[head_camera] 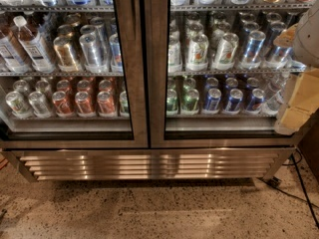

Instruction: Open left fridge door

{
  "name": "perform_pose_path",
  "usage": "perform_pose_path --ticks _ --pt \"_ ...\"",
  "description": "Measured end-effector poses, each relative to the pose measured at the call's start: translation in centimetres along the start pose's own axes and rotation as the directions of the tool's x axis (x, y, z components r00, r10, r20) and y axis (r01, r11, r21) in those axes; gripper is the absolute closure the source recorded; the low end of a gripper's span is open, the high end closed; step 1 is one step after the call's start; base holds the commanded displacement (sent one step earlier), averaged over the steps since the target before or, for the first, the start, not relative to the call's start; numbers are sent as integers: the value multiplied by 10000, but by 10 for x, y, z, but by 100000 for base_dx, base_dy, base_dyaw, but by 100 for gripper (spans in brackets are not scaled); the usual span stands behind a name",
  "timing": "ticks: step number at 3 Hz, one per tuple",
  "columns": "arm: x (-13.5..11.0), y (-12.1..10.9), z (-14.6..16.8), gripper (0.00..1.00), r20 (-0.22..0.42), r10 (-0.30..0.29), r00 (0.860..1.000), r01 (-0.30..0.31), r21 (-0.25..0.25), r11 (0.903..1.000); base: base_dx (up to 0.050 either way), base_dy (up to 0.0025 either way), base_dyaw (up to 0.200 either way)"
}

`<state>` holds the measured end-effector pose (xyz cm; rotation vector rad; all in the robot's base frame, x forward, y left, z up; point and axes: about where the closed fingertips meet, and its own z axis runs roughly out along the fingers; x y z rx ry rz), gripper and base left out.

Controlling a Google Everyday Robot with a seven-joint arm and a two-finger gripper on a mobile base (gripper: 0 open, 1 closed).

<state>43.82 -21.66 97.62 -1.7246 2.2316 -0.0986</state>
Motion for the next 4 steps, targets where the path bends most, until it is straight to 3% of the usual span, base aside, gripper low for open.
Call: perform_pose_path --ticks 2,4 --pt "0 0 0 0 0 0 10000 0 0 10000 3691 244 13444" --pt "-26 11 3 0 213 -331 9992 332 -53 9994 0 0 0"
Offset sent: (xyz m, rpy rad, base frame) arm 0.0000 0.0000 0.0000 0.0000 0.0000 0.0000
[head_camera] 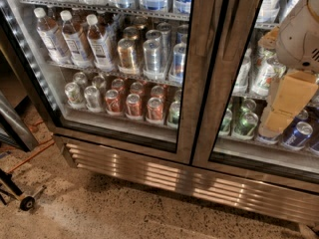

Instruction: Open left fridge door

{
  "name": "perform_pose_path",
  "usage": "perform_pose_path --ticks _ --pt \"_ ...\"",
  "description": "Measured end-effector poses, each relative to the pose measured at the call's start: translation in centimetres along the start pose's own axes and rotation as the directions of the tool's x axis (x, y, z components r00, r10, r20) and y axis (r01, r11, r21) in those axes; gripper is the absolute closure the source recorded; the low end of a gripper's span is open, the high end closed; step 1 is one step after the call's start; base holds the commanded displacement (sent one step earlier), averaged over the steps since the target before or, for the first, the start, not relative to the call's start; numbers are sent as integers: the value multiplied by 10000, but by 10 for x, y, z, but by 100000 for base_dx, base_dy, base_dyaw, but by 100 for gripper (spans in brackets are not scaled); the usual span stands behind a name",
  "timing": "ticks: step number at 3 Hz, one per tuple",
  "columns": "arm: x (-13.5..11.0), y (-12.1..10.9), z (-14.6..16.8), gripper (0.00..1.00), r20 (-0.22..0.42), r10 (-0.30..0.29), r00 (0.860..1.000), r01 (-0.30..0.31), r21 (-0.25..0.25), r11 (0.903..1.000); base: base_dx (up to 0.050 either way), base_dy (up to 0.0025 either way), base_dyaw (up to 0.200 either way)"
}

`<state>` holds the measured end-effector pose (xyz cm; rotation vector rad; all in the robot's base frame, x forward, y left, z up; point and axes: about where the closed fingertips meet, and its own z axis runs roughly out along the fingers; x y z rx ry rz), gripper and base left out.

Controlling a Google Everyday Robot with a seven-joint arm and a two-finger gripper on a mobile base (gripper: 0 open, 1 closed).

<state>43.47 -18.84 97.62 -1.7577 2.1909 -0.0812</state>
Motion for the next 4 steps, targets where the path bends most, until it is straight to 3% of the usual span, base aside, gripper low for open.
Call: perform_pose_path --ticks 2,3,4 --pt "-46 48 19 0 -487 -926 9945 942 329 9950 0 0 0" --pt "-46 48 19 0 -485 -926 9945 942 328 9950 0 0 0" --pt "-43 47 21 0 411 -954 9946 955 -11 9954 0 0 0"
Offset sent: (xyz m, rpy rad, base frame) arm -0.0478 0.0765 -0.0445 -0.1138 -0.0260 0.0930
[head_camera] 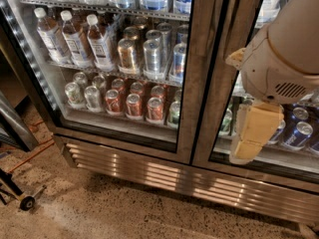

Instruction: Open left fridge door

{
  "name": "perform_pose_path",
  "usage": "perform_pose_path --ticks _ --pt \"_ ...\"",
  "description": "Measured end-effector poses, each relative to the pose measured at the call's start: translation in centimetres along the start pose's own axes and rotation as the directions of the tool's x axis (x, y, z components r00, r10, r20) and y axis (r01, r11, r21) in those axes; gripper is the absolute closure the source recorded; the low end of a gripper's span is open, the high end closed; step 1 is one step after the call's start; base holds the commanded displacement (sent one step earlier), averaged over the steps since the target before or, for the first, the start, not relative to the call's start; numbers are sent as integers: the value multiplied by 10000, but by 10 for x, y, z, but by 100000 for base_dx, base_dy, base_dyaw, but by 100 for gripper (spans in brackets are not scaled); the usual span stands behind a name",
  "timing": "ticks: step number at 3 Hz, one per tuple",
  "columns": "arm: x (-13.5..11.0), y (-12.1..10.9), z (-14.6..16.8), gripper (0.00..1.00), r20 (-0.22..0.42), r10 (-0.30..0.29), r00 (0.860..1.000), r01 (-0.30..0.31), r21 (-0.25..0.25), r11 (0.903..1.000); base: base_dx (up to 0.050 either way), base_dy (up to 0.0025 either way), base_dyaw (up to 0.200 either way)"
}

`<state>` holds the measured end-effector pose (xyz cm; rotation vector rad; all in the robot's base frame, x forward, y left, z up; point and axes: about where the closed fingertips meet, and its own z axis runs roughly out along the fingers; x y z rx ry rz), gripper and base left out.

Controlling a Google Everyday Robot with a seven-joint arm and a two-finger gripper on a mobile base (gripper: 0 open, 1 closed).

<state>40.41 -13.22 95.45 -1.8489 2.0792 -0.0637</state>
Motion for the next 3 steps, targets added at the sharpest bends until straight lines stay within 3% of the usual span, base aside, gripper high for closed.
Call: perform_pose_path --ticks 1,2,3 --pt "52 -17 20 0 1628 770 9837 -701 -478 9964 0 0 0" --pt "73 -14 41 0 4216 927 9020 -177 -1785 9838 0 0 0" --pt "61 -15 40 0 4350 976 8951 -210 -1774 9839 0 0 0"
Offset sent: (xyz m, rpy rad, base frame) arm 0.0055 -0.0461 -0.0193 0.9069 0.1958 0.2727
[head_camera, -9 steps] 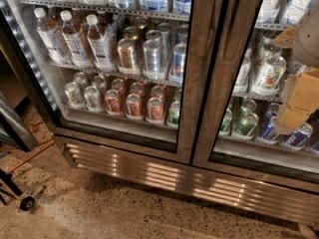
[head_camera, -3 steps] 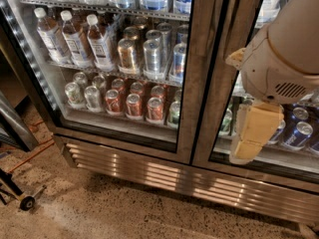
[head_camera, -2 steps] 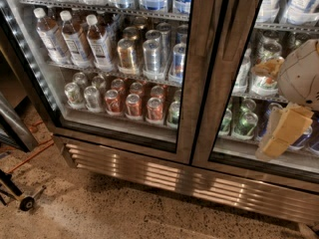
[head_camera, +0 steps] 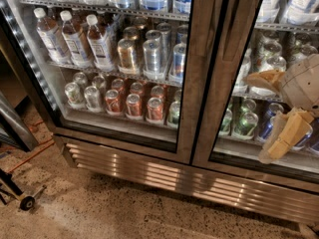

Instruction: Open left fridge door

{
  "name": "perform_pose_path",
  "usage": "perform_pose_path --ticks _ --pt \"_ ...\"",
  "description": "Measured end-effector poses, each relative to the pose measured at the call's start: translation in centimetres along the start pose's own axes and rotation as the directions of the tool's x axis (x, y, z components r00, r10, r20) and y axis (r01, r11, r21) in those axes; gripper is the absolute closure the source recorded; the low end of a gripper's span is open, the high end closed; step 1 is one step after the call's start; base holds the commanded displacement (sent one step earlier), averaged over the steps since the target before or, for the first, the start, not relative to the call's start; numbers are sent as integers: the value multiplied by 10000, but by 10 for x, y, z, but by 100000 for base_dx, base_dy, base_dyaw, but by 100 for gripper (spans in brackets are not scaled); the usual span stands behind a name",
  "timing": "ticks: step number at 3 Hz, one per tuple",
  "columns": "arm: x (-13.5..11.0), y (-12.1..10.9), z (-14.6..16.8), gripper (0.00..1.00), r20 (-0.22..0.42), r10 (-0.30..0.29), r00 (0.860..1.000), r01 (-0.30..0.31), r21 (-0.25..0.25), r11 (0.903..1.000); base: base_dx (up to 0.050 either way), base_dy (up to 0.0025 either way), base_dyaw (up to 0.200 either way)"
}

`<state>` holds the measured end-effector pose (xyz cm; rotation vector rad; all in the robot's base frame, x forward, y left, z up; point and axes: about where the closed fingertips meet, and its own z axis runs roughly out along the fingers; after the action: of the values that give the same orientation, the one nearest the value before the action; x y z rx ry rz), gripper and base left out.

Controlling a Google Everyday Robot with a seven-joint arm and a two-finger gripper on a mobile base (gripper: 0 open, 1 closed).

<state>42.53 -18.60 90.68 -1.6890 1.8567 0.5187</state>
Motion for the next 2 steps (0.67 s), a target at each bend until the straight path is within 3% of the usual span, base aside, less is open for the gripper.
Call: perform_pose_path --ticks 1,2 --pt "-2 0 2 0 42 -15 10000 16 -67 10000 0 0 0" --pt "-24 9 15 0 96 -429 9990 432 -255 9987 0 0 0"
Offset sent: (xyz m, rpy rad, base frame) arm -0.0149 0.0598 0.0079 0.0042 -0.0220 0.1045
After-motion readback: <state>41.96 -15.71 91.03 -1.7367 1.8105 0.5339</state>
